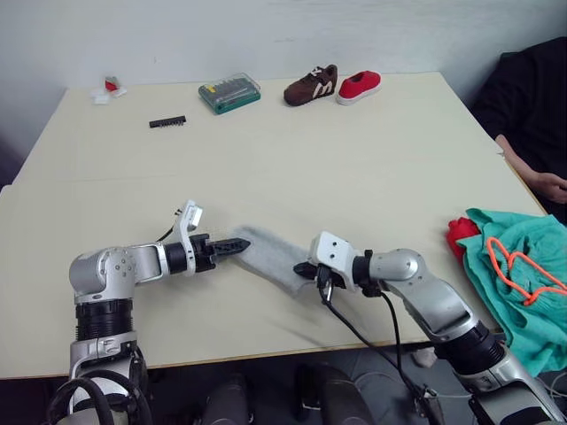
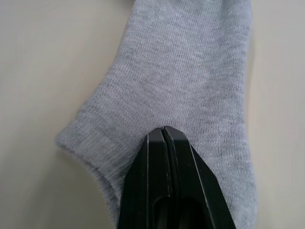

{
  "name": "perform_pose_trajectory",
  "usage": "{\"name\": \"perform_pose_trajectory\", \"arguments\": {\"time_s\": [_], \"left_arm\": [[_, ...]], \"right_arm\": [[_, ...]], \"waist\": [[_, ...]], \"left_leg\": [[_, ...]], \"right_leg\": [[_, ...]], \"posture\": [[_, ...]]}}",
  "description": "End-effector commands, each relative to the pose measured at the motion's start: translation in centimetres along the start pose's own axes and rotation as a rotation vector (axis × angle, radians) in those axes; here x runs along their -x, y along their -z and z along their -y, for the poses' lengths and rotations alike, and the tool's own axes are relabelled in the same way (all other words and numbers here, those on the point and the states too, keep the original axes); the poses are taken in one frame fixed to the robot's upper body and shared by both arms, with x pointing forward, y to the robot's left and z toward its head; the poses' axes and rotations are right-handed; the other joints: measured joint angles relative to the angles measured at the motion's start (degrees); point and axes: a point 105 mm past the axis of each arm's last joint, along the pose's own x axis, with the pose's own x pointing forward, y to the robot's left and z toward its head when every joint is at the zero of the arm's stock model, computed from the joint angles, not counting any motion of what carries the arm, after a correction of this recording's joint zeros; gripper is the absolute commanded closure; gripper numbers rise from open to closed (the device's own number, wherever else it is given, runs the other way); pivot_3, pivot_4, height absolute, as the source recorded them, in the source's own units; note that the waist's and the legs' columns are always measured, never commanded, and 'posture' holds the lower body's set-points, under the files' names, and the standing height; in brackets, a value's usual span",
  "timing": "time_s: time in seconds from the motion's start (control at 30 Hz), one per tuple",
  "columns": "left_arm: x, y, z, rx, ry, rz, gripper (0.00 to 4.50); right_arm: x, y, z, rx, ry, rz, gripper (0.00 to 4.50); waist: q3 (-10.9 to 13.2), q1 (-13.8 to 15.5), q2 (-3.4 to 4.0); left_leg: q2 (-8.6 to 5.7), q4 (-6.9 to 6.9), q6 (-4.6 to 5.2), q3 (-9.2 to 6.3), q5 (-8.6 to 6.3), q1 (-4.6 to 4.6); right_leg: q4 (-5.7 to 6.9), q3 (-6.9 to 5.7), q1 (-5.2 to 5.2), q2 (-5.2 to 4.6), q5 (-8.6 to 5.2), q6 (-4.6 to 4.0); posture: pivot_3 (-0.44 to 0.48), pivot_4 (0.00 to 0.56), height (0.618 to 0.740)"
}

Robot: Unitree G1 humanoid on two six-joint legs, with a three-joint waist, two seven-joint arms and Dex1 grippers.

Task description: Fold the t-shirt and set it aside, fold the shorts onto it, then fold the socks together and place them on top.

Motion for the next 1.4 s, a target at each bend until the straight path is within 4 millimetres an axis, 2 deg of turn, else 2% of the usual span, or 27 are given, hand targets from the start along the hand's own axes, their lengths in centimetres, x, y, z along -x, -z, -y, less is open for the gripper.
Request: {"name": "perform_pose_trajectory", "arguments": {"time_s": [0.03, 0.1, 0.2, 0.37, 0.47, 0.53, 0.8, 0.93, 1.0, 1.17, 1.4], "left_arm": [[0.4, -1.4, 2.5, -0.090, 0.078, 0.021, 3.90], [0.5, -1.7, 3.4, -0.140, 0.101, 0.014, 4.46], [0.5, -1.2, 4.9, -0.259, 0.129, -0.033, 4.46], [-0.2, 1.1, 6.4, -0.457, 0.167, -0.161, 4.46], [-1.5, 3.1, 6.8, -0.712, 0.172, -0.280, 4.46], [-2.4, 3.7, 6.5, -0.827, 0.169, -0.313, 4.46], [-5.2, 3.7, 8.3, -0.864, 0.264, -0.270, 4.46], [-5.8, 2.9, 8.6, -0.818, 0.247, -0.221, 4.46], [-5.8, 3.5, 8.9, -0.806, 0.276, -0.245, 4.46], [-6.5, 4.8, 7.0, -0.859, 0.208, -0.346, 4.46], [-7.2, 5.0, 5.5, -0.900, 0.164, -0.387, 4.46]], "right_arm": [[0.1, 0.6, -0.1, -0.019, 0.007, -0.018, 4.50], [0.1, 0.6, -0.1, -0.019, 0.007, -0.019, 4.50], [0.2, 0.7, -0.1, -0.020, 0.008, -0.021, 4.50], [0.1, 0.9, -0.2, -0.024, 0.006, -0.024, 4.50], [0.0, 1.1, -0.2, -0.030, 0.008, -0.026, 4.50], [0.1, 1.1, -0.1, -0.034, 0.009, -0.027, 4.50], [0.1, 1.4, -0.3, -0.043, 0.013, -0.034, 4.50], [0.1, 1.5, -0.2, -0.046, 0.020, -0.036, 4.50], [0.1, 1.6, -0.2, -0.048, 0.024, -0.036, 4.50], [0.3, 1.1, -0.1, -0.066, 0.040, -0.015, 4.50], [1.4, 0.6, 0.1, -0.122, 0.066, 0.017, 4.50]], "waist": [[0.00, 0.02, 0.00], [0.00, 0.02, 0.00], [0.01, -0.01, -0.01], [0.01, -0.05, 0.00], [0.01, -0.06, 0.01], [0.01, 0.02, 0.01], [0.01, 0.16, 0.01], [0.01, 0.16, 0.01], [0.02, 0.14, 0.01], [0.01, 0.14, 0.01], [0.01, 0.39, 0.01]], "left_leg": [[0.00, 0.00, 0.00, 0.00, 0.00, 0.00], [0.00, 0.00, 0.00, 0.00, 0.00, -0.01], [0.00, -0.03, -0.01, 0.00, -0.01, -0.01], [-0.01, -0.14, -0.03, 0.01, -0.01, 0.00], [-0.02, -0.18, -0.03, 0.02, -0.01, 0.00], [-0.02, -0.20, -0.03, 0.02, -0.02, 0.00], [-0.03, -0.20, 0.07, 0.02, -0.01, -0.04], [-0.03, -0.20, 0.09, 0.02, -0.01, -0.05], [-0.03, -0.19, 0.10, 0.02, 0.00, -0.05], [-0.03, -0.20, 0.10, 0.01, 0.00, -0.03], [-0.05, -0.18, 0.13, -0.01, 0.00, -0.04]], "right_leg": [[-0.01, 0.00, 0.00, 0.00, 0.00, 0.00], [-0.03, 0.00, 0.01, 0.00, 0.00, 0.00], [-0.05, 0.00, 0.00, 0.00, 0.00, 0.00], [-0.14, 0.02, 0.00, 0.00, 0.00, 0.00], [-0.18, 0.02, 0.00, 0.01, 0.00, -0.01], [-0.21, 0.03, 0.00, 0.01, -0.01, -0.01], [-0.25, 0.02, 0.00, 0.02, 0.00, 0.00], [-0.25, 0.02, 0.00, 0.02, 0.00, 0.01], [-0.25, 0.02, 0.00, 0.02, 0.00, 0.01], [-0.26, 0.01, 0.02, 0.02, 0.00, 0.01], [-0.28, 0.02, 0.06, 0.01, 0.01, 0.03]], "posture": [[0.000, 0.150, 0.740], [0.000, 0.150, 0.740], [0.000, 0.150, 0.740], [0.000, 0.150, 0.740], [0.000, 0.150, 0.740], [0.000, 0.150, 0.740], [0.000, 0.150, 0.740], [0.000, 0.150, 0.740], [0.000, 0.150, 0.740], [0.000, 0.150, 0.740], [0.000, 0.150, 0.740]]}}
